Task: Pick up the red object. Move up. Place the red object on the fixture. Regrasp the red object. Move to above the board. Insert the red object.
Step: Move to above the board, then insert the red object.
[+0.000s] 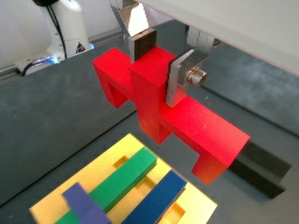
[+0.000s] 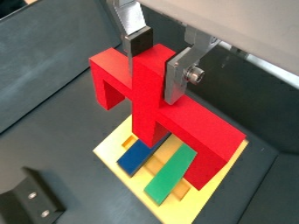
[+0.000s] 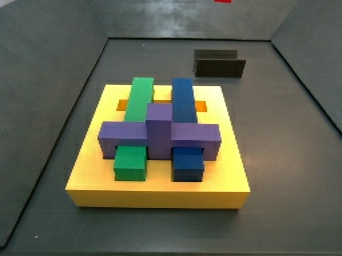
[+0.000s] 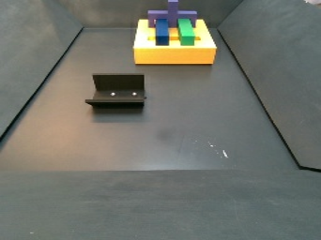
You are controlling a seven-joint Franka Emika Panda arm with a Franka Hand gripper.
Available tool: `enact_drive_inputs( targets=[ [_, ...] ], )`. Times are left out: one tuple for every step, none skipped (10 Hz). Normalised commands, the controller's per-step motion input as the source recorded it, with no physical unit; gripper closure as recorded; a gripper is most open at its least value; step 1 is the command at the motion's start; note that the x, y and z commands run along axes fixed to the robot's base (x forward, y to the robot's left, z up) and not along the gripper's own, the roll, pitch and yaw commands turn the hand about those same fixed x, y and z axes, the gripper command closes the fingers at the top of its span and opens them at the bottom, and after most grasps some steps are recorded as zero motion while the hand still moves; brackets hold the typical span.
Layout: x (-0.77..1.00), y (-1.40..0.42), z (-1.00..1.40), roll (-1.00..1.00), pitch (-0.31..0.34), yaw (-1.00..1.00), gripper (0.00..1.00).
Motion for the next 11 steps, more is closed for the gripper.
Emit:
enact_drive_inputs(
  targets=[
    [-0.05, 0.01, 0.00, -0.31, -0.051, -0.01, 1.00],
    [0.00, 0.00, -0.07, 0.00, 0.000, 0.00, 1.00],
    [0.03, 0.20, -0.44, 0.00, 0.000, 0.00, 1.00],
    [0.00, 0.54, -0.64, -0.20, -0.121, -0.19, 1.00],
    [0.08, 0.57, -0.58, -0.24, -0.124, -0.07, 1.00],
    [0.11, 0.54, -0.54, -0.29, -0.129, 0.00, 1.00],
    [0.13, 0.45, -0.43, -0.36, -0.153, 0.00, 1.00],
    [0.10, 0.32, -0.29, -0.43, -0.160, 0.00, 1.00],
    [0.00, 0.00, -0.39, -0.34, -0.130, 0.11, 1.00],
    [-0.14, -0.25, -0.56, -0.22, -0.099, 0.22, 1.00],
    [-0.15, -0.41, -0.78, 0.00, -0.183, 0.25, 1.00]
  ],
)
